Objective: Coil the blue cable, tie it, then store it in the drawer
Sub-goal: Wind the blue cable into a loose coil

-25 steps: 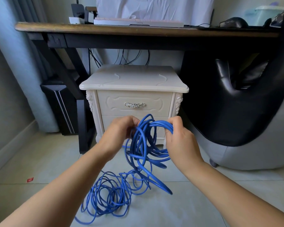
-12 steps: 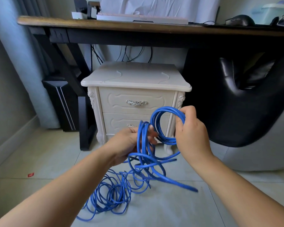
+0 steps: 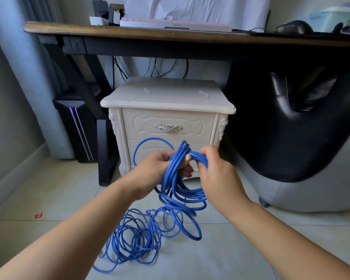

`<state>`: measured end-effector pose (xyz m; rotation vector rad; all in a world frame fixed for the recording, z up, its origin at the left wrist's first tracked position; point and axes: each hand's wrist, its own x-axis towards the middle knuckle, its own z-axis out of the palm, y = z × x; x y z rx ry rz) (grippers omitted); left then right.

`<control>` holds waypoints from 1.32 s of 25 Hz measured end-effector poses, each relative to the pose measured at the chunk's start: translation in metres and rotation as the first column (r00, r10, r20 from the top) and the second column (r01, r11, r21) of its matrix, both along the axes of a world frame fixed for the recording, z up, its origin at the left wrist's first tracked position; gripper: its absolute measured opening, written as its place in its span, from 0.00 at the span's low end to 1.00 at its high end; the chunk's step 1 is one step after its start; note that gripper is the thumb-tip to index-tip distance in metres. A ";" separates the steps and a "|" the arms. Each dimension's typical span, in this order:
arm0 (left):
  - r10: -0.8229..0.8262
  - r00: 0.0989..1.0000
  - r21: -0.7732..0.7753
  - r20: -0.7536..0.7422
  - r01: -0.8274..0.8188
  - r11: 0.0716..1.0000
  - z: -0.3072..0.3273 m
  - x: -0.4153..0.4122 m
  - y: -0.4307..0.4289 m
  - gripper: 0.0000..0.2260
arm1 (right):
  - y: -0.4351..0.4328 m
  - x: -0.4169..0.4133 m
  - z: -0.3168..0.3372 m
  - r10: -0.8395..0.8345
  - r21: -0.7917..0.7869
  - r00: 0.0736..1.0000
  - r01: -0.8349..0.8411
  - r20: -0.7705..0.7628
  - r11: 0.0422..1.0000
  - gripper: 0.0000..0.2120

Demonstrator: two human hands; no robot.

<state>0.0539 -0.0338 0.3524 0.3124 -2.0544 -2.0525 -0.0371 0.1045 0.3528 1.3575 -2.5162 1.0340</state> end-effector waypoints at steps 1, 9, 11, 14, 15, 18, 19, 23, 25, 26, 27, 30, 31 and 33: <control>-0.004 1.000 -0.106 0.004 0.005 0.994 0.000 0.000 0.002 0.08 | -0.001 0.000 -0.003 0.004 0.022 0.999 -0.005 0.040 1.000 0.05; -0.015 0.989 -0.667 0.145 0.109 0.737 -0.004 -0.001 -0.015 0.07 | -0.001 -0.024 0.014 0.369 -0.034 0.833 -0.391 0.412 0.920 0.36; -0.035 0.982 -0.737 0.183 0.161 0.657 -0.006 -0.002 -0.018 0.08 | -0.006 -0.023 0.010 0.386 0.092 0.847 -0.446 0.366 0.890 0.36; -0.002 0.986 -0.749 0.166 0.127 0.650 -0.004 -0.002 -0.028 0.06 | -0.011 -0.023 0.005 0.334 0.126 0.897 -0.382 0.289 0.915 0.27; 0.020 0.990 -0.732 0.138 0.089 0.675 -0.005 -0.001 -0.031 0.06 | -0.011 -0.023 0.005 0.304 0.109 0.907 -0.347 0.291 0.931 0.24; 0.066 0.995 -0.689 0.079 0.007 0.725 -0.007 -0.003 -0.028 0.08 | -0.013 -0.023 0.003 0.227 0.061 0.943 -0.248 0.242 0.967 0.16; 0.112 0.993 -0.652 0.047 -0.054 0.756 -0.008 -0.004 -0.028 0.10 | -0.013 -0.024 0.002 0.206 0.041 0.953 -0.220 0.223 0.975 0.13; 0.443 0.887 -0.184 -0.126 -0.460 0.869 -0.003 -0.004 -0.050 0.10 | -0.007 -0.025 -0.004 0.180 0.031 0.920 -0.204 0.348 0.979 0.12; 0.369 0.919 -0.187 -0.142 -0.391 0.901 -0.001 -0.003 -0.049 0.10 | -0.008 -0.023 -0.003 0.150 -0.005 0.855 -0.171 0.497 0.985 0.14; 0.305 0.943 -0.269 -0.131 -0.330 0.905 -0.001 -0.004 -0.043 0.10 | -0.011 -0.024 -0.002 0.157 -0.066 0.820 -0.145 0.551 0.987 0.15; 0.272 0.955 -0.335 -0.119 -0.297 0.894 0.000 -0.004 -0.035 0.10 | -0.015 -0.025 -0.001 0.184 -0.130 0.776 -0.132 0.604 0.983 0.16; 0.275 0.950 -0.288 -0.150 -0.308 0.907 0.005 -0.006 -0.028 0.11 | -0.023 -0.027 0.000 0.246 -0.182 0.661 -0.166 0.709 0.969 0.18; 0.259 0.953 -0.246 -0.155 -0.291 0.925 0.007 -0.006 -0.029 0.11 | -0.024 -0.028 -0.001 0.218 -0.155 0.662 -0.154 0.717 0.976 0.17; 0.224 0.961 -0.206 -0.165 -0.255 0.945 0.007 -0.005 -0.031 0.11 | -0.026 -0.029 -0.004 0.175 -0.118 0.671 -0.130 0.720 0.984 0.14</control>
